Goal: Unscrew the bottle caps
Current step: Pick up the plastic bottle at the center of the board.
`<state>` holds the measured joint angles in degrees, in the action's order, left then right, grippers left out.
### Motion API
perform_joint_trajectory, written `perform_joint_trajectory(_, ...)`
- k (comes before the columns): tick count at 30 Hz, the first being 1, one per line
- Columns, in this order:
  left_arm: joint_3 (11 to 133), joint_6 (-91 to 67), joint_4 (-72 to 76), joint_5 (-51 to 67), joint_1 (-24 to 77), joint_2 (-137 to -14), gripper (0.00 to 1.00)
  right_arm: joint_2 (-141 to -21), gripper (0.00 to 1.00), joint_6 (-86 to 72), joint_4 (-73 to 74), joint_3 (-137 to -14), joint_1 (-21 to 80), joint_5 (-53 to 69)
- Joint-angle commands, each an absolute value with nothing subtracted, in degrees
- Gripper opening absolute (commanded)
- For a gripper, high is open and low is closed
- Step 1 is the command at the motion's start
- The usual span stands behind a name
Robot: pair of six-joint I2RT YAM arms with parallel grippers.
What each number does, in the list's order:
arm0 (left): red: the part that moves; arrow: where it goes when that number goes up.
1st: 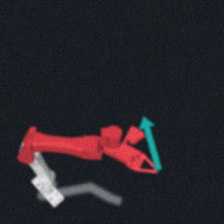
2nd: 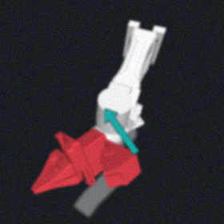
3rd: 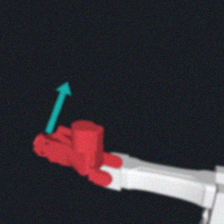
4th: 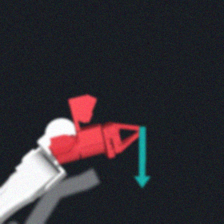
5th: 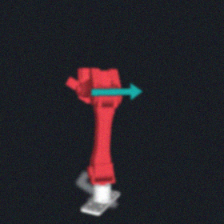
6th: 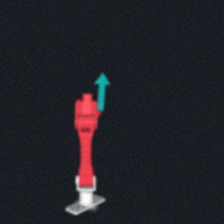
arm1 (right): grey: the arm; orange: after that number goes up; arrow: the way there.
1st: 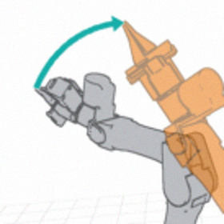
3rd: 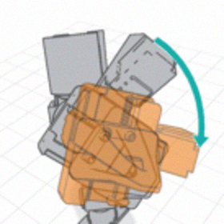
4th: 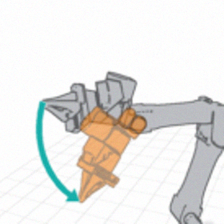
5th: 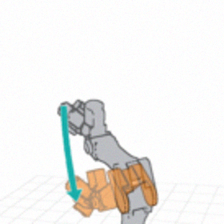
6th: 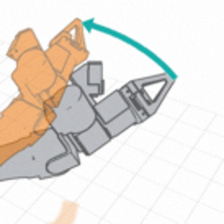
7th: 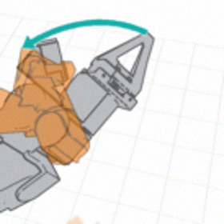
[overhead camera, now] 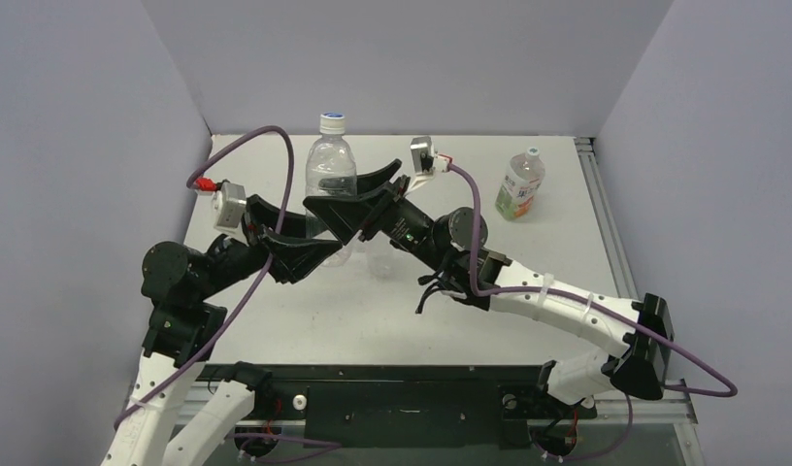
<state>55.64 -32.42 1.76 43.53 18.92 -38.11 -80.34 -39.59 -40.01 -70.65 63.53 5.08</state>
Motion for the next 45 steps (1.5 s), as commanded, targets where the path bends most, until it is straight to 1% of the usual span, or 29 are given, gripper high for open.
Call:
perform_joint_trajectory(1,57.0,-29.3,0.7,41.6,19.1,-37.2,0.23,-76.7,0.69,-36.7,-27.5,-75.5,58.7,9.9)
perform_joint_trajectory(3,56.8,-29.0,0.6,41.6,19.1,-37.1,0.22,-76.2,0.75,-36.7,-23.1,-77.2,55.6,14.3)
perform_joint_trajectory(5,56.8,-28.8,0.6,41.5,19.1,-37.1,0.22,-76.3,0.79,-36.0,-19.5,-79.7,53.1,20.1)
perform_joint_trajectory(8,56.5,-28.6,0.5,41.9,19.1,-37.0,0.22,-76.6,0.81,-34.3,-14.8,-83.1,51.5,25.3)
perform_joint_trajectory(11,56.1,-28.3,0.5,42.0,19.1,-36.9,0.22,-76.9,0.83,-32.8,-14.1,-85.2,51.2,28.7)
perform_joint_trajectory(14,55.7,-28.2,0.5,42.1,19.1,-36.8,0.22,-78.3,0.83,-32.4,-12.6,-87.9,50.8,30.1)
perform_joint_trajectory(15,55.6,-28.2,0.5,42.1,19.1,-36.8,0.22,-78.6,0.82,-32.6,-12.6,-88.9,50.6,30.8)
perform_joint_trajectory(16,55.6,-28.2,0.5,42.2,19.1,-36.8,0.22,-79.2,0.81,-33.0,-12.9,-89.3,50.2,31.3)
perform_joint_trajectory(18,55.6,-28.2,0.5,42.2,19.1,-36.7,0.22,-80.0,0.75,-33.8,-13.3,-90.3,49.8,31.9)
perform_joint_trajectory(20,55.4,-28.1,0.5,42.3,19.1,-36.5,0.22,-80.6,0.63,-34.8,-13.8,-90.8,49.5,32.5)
perform_joint_trajectory(23,55.0,-28.2,0.8,42.2,19.1,-36.2,0.22,-81.4,0.55,-35.9,-14.8,-90.7,49.4,33.5)
perform_joint_trajectory(25,55.2,-28.0,0.4,41.9,19.1,-35.9,0.22,-81.7,0.47,-37.0,-15.2,-90.9,49.4,34.2)
perform_joint_trajectory(26,55.3,-27.9,0.3,41.9,19.1,-35.8,0.23,-81.8,0.4,-37.3,-15.3,-90.9,49.4,34.7)
perform_joint_trajectory(27,55.3,-27.9,0.1,41.9,19.1,-35.7,0.24,-81.7,0.37,-37.8,-15.7,-90.7,49.4,34.7)
perform_joint_trajectory(28,55.3,-27.9,0.1,41.9,19.1,-35.8,0.33,-81.5,0.3,-38.0,-16.3,-90.3,49.4,34.7)
perform_joint_trajectory(29,55.2,-27.9,0.1,41.9,19.1,-35.8,0.44,-81.3,0.24,-38.3,-16.5,-89.6,49.5,34.6)
perform_joint_trajectory(30,55.0,-28.3,0.1,41.6,19.1,-35.8,0.75,-80.9,0.22,-38.6,-17.3,-89.2,49.5,34.5)
perform_joint_trajectory(31,54.8,-29.0,0.1,41.5,19.1,-35.7,0.96,-80.7,0.2,-39.4,-17.8,-88.2,49.5,33.9)
perform_joint_trajectory(32,54.3,-29.4,0.1,40.9,19.1,-35.7,1.0,-80.2,0.19,-39.8,-18.8,-87.7,49.5,33.7)
perform_joint_trajectory(33,54.0,-30.4,0.1,40.6,19.1,-35.6,0.97,-79.9,0.19,-40.7,-19.4,-86.7,49.5,33.4)
perform_joint_trajectory(35,53.1,-32.0,0.5,40.1,19.1,-35.7,0.97,-79.1,0.18,-41.4,-21.1,-85.4,49.9,33.0)
perform_joint_trajectory(39,53.7,-35.0,3.3,40.5,19.1,-37.0,0.96,-78.4,0.17,-39.7,-21.3,-84.6,52.3,31.5)
perform_joint_trajectory(42,54.8,-35.6,5.3,40.7,19.1,-37.7,0.97,-79.7,0.15,-36.7,-18.6,-85.6,55.0,30.6)
perform_joint_trajectory(45,54.9,-34.9,6.2,43.1,19.1,-37.7,0.97,-80.3,0.14,-35.1,-18.6,-85.1,56.7,29.2)
